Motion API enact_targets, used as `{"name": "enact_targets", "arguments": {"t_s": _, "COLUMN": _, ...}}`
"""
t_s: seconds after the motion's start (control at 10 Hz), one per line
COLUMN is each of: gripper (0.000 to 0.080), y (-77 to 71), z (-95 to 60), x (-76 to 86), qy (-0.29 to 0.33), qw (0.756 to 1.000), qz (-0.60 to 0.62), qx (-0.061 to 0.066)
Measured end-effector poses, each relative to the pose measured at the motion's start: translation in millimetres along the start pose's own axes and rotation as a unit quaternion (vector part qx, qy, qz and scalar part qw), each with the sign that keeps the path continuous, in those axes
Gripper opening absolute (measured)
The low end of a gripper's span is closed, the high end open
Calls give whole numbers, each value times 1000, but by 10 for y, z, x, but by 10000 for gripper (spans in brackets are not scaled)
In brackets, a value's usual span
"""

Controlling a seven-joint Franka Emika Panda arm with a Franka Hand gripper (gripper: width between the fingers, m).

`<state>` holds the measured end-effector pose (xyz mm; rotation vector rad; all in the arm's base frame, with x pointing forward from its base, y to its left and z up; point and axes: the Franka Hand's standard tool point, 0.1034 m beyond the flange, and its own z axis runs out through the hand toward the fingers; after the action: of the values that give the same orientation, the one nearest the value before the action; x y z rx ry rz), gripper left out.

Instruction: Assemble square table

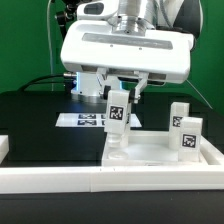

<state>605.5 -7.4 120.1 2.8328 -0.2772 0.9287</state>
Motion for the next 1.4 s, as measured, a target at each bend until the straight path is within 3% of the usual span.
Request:
{"name": "enact_targets", "arguments": {"t_s": 0.3, "gripper": 290, "y": 59, "z": -12, "x": 36, "qy": 10, "qw": 1000, "qz": -4, "qx": 0}}
{"name": "enact_targets", "arguments": {"t_s": 0.4, "gripper": 290, "y": 113, "z": -8, "x": 76, "qy": 17, "qw": 1000, "qz": -10, "qx": 11}}
{"name": "enact_targets", "arguments": {"t_s": 0.6, "gripper": 290, "y": -30, "z": 16, "x": 58, "qy": 10, "qw": 999, "qz": -10, "qx": 48}}
{"name": "enact_targets", "arguments": {"t_s": 0.7, "gripper": 290, "y": -33, "z": 38, "x": 41, "qy": 4, "qw": 998, "qz": -11, "qx": 54}}
{"name": "enact_targets", "arguments": {"t_s": 0.8, "gripper": 290, "y": 92, "z": 63, "x": 47, "qy": -10, "qw": 998, "qz": -5, "qx": 55}}
{"name": "enact_targets", "arguments": {"t_s": 1.4, "gripper": 290, "y": 17, "z": 77, "x": -33, "qy": -15, "qw": 998, "qz": -6, "qx": 60}}
